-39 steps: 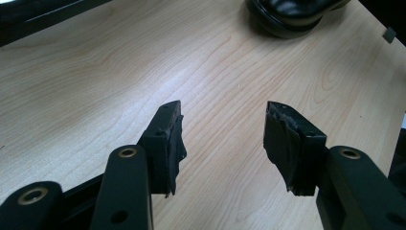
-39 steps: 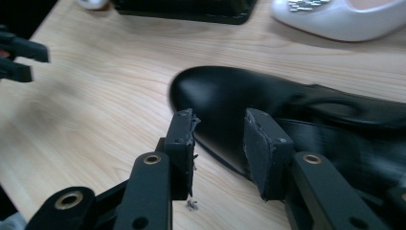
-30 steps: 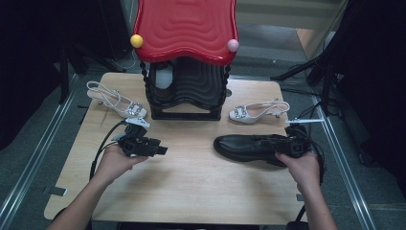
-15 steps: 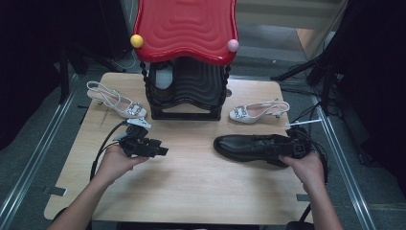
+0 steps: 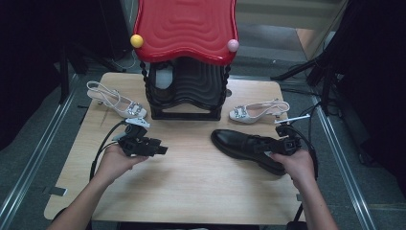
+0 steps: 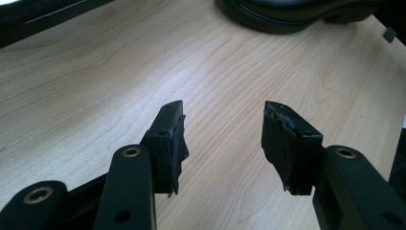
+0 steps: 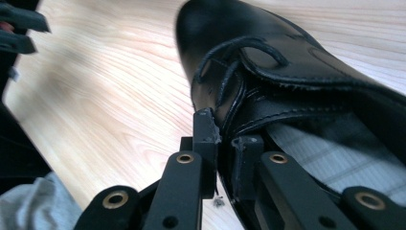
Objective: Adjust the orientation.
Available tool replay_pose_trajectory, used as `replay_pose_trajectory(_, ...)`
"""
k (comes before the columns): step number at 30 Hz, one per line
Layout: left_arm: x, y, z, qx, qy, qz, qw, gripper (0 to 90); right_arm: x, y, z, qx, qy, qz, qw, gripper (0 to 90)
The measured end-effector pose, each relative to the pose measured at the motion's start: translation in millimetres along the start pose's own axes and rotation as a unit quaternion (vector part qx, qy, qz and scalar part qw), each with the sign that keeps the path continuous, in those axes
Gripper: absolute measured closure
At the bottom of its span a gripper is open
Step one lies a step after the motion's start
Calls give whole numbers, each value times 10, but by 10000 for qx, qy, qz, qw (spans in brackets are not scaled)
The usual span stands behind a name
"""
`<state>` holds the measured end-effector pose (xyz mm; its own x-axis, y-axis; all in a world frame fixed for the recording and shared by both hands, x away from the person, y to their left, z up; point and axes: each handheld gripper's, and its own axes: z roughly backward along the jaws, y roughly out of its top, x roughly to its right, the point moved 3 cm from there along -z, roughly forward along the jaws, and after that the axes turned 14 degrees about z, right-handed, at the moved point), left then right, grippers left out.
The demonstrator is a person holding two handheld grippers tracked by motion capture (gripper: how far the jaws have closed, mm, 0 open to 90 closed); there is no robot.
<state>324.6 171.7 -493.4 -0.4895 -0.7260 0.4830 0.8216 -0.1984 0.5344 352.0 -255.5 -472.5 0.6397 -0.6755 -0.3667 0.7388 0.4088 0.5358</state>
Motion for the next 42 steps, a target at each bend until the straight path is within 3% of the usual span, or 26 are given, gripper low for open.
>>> replay_pose_trajectory(6,-5,10,22,67,-21,24,10000,516,-94,69,-15,52,169,-82,9998,853)
replay_pose_trajectory(12,9,15,24,121,-34,30,9999,528,-286,195,-106,85,396,109,9991,850)
replay_pose_trajectory(25,12,9,29,112,47,-45,9999,560,-754,529,-683,-105,747,569,9955,848)
replay_pose_trajectory(30,12,10,29,134,40,-40,9999,569,-900,621,-880,-87,864,636,9942,847)
replay_pose_trajectory(38,24,-4,-11,115,-48,-55,9999,680,-1031,670,-1095,-28,960,669,9931,840)
replay_pose_trajectory(42,23,-1,-34,115,-70,-35,9999,758,-1042,652,-1107,-132,868,821,9927,809)
